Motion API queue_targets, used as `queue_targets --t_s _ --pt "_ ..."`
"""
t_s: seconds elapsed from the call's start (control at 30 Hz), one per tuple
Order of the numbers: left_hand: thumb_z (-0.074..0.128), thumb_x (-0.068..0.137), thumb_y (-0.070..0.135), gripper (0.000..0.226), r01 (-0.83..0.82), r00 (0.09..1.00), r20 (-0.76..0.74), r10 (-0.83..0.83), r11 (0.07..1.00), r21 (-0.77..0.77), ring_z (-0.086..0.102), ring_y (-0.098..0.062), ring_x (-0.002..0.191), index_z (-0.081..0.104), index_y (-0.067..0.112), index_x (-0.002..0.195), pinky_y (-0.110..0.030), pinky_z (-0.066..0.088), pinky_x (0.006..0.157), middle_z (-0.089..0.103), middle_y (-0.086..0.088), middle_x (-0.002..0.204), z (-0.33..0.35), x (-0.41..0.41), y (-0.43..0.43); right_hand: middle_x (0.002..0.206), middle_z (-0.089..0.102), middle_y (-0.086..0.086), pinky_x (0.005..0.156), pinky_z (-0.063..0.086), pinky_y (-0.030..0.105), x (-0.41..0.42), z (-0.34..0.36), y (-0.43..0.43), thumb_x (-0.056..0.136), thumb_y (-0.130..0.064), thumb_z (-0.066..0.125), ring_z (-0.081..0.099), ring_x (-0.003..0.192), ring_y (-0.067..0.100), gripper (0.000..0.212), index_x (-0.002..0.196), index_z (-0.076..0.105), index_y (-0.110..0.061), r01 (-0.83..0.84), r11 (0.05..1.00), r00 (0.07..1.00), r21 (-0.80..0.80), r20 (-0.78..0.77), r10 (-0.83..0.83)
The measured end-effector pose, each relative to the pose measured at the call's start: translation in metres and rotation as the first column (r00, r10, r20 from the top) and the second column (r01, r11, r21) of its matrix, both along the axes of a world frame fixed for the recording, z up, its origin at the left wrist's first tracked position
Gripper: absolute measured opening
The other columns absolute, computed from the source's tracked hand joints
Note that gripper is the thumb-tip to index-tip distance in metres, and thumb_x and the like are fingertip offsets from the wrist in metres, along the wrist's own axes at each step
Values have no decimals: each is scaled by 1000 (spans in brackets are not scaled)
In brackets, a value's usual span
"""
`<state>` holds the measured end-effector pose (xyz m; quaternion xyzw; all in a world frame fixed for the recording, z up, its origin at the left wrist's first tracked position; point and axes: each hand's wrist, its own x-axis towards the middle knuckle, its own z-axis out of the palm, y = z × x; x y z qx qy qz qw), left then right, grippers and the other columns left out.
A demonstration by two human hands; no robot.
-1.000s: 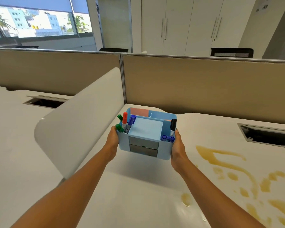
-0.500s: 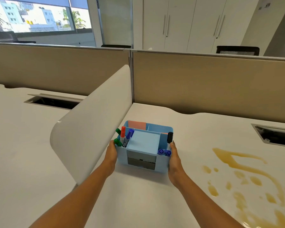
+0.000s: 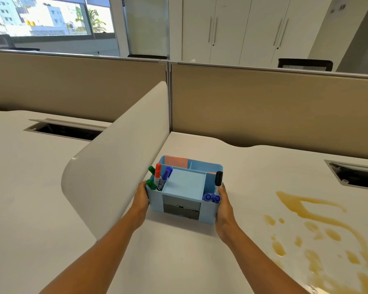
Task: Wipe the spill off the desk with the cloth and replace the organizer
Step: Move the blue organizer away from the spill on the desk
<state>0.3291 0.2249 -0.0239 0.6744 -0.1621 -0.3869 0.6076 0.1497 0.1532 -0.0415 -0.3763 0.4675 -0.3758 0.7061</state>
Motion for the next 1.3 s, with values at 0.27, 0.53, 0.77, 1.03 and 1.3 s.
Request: queue_targets --t_s 0.27,0.53,0.77,1.03,1.3 --pt "17 95 47 57 -174 836 529 149 985 -2 24 -26 142 33 18 141 -42 15 118 29 -8 153 18 -7 14 125 60 11 65 47 27 -6 2 -2 95 -46 35 59 82 16 51 139 41 -20 -23 999 999 -31 -29 22" --pt "3 93 50 68 262 38 995 -96 962 82 5 -19 143 34 13 140 -27 -9 117 25 -6 152 40 -57 13 95 66 -7 62 46 22 -10 8 3 98 -39 33 60 78 8 37 123 53 -20 -14 998 999 -61 -54 10" --pt "16 97 40 54 210 16 855 -519 837 505 6 -16 147 13 18 147 -31 -3 119 15 -2 158 19 -68 -12 84 63 -12 62 45 20 -14 10 8 100 -33 30 57 74 2 25 107 53 -26 -20 996 999 -87 -44 16" --pt "14 97 43 55 201 30 787 -616 775 599 8 -18 146 12 19 147 -36 5 120 13 -2 158 18 -65 -12 83 61 -9 62 43 22 -11 13 10 100 -33 28 55 74 6 26 111 50 -24 -10 996 998 -94 -57 5" --pt "13 97 43 55 183 21 784 -621 773 608 6 -17 147 10 21 147 -36 3 120 11 -1 158 15 -49 -9 85 60 -10 66 44 23 2 13 16 100 -35 26 55 76 7 27 111 49 -26 -46 994 997 -102 -67 40"
